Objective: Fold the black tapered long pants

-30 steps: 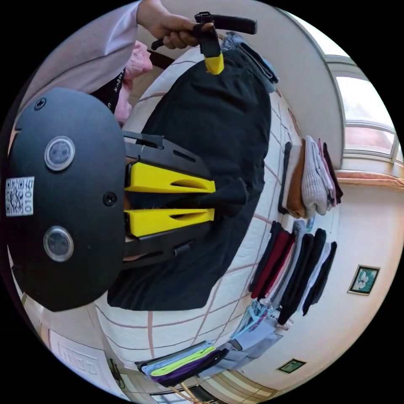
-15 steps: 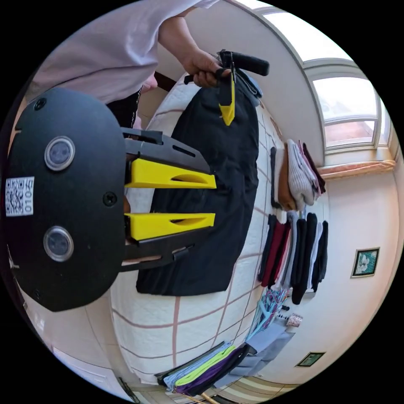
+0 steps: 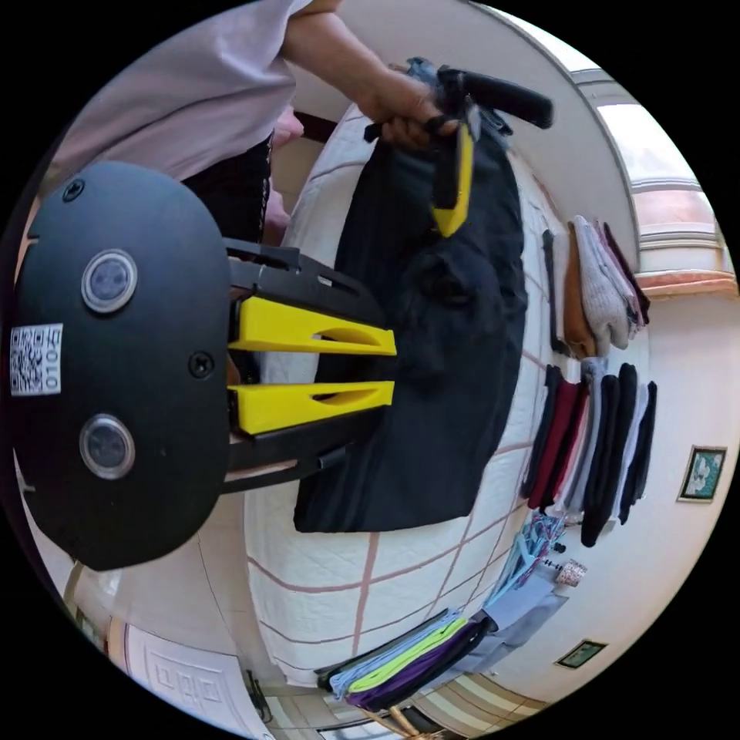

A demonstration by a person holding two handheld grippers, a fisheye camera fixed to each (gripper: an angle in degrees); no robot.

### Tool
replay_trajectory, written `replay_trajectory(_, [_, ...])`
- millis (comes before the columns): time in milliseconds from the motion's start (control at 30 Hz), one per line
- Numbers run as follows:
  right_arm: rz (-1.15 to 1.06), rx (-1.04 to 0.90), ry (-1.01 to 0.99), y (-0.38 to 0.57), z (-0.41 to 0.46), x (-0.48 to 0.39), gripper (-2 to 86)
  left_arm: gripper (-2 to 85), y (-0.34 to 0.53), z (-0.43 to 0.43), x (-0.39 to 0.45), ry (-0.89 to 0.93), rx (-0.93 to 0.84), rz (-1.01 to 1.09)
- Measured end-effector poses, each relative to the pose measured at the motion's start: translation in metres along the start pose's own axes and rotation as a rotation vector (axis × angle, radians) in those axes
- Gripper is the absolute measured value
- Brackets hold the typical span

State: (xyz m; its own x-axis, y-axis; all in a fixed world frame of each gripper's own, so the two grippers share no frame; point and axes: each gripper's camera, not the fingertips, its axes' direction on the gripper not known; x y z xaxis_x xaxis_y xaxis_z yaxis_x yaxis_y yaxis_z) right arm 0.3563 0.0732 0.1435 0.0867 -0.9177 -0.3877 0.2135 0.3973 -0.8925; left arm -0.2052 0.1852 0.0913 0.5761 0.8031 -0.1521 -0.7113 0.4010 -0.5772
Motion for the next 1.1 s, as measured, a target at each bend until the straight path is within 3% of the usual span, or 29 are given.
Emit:
replay_trajectory(100, [-0.023,0.096,-0.071,-0.007,-0.01,-0.011,5.9,0.6,0.009,0.005,-0.029,0.07,-0.037,-0.092])
replay_trajectory(233, [-0.104,-0.125,-0.05,-0.011,0.046,-0.02,5.9,1.2,0.01,-0.013,-0.033,0.031,-0.037,-0.07])
replay_trajectory(267, [-0.098,-0.057,-0.069,-0.005,0.045,-0.016,5.8,1.5,0.012,-0.025,-0.027,0.005,-0.034,-0.039])
replay_trajectory(400, [-0.046,-0.116,-0.137,-0.003,0.028,-0.009,5.2,3.3,0.062,-0.11,-0.019,-0.003,0.135,-0.018])
replay_trajectory(500, [-0.031,0.046,-0.122,0.012,-0.005,-0.019,4.0,5.9,0.159,-0.204,-0.031,-0.076,0.351,-0.217])
replay_trajectory(567, [-0.029,0.127,-0.125,0.021,-0.018,-0.027,3.3,8.4,0.248,-0.268,-0.041,-0.219,0.499,-0.455])
replay_trajectory(700, [-0.087,0.162,-0.138,0.024,-0.026,-0.046,2.7,12.2,0.343,-0.32,-0.065,-0.364,0.66,-0.729])
replay_trajectory(833, [-0.145,0.178,-0.16,0.019,-0.038,-0.056,2.5,13.8,0.376,-0.319,-0.116,-0.177,0.816,-0.857])
replay_trajectory(1100, [-0.079,0.221,-0.121,0.059,-0.057,-0.047,2.4,13.9,0.377,-0.298,-0.151,-0.056,0.834,-0.964])
